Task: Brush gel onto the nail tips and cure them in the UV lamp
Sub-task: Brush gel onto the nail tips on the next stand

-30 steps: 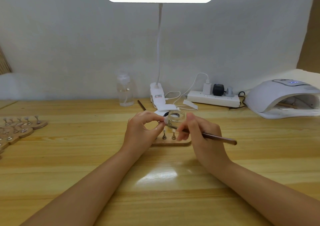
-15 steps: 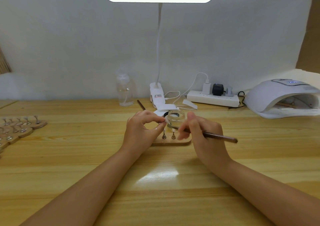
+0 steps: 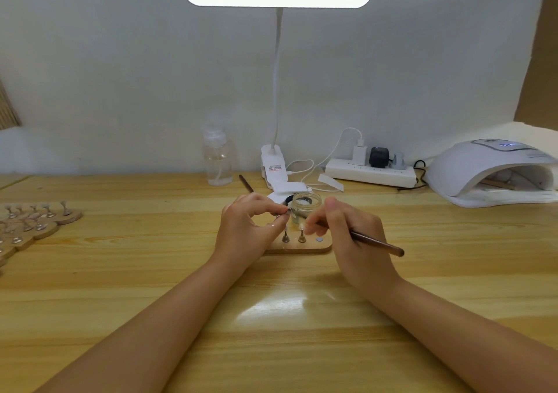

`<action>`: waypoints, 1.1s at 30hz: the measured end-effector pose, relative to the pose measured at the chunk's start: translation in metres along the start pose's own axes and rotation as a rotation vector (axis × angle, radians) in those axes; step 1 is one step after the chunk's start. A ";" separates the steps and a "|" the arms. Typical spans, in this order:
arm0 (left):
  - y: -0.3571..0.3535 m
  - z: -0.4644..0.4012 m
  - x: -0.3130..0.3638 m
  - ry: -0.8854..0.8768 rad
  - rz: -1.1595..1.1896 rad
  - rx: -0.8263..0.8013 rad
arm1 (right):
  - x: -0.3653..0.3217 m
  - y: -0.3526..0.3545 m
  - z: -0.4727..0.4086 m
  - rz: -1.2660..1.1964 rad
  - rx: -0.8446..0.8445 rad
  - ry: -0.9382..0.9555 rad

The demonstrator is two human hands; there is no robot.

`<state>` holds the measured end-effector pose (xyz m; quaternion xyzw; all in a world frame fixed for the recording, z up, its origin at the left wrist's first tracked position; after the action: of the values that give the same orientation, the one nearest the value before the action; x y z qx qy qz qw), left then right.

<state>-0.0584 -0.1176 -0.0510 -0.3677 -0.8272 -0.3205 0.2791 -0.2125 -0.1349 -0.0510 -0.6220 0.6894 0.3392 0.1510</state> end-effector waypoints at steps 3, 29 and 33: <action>0.000 0.000 0.000 0.014 0.018 -0.015 | 0.000 0.000 0.001 -0.051 0.020 -0.053; 0.000 -0.001 -0.002 -0.040 0.029 -0.017 | -0.003 0.002 -0.001 -0.120 0.018 0.013; 0.001 -0.001 -0.003 -0.085 0.015 -0.003 | -0.002 0.002 0.000 -0.122 -0.023 -0.050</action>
<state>-0.0558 -0.1186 -0.0518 -0.3875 -0.8351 -0.3036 0.2454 -0.2136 -0.1335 -0.0488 -0.6561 0.6421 0.3526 0.1812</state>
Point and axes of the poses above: each hand's wrist, its own z-axis away from the middle knuckle, its own y-axis out of the back of the hand, x = y × z, the point moved 1 cm from there along -z, towards the middle knuckle, and after that the axes turned 2 degrees about z, right-handed, at the moved point
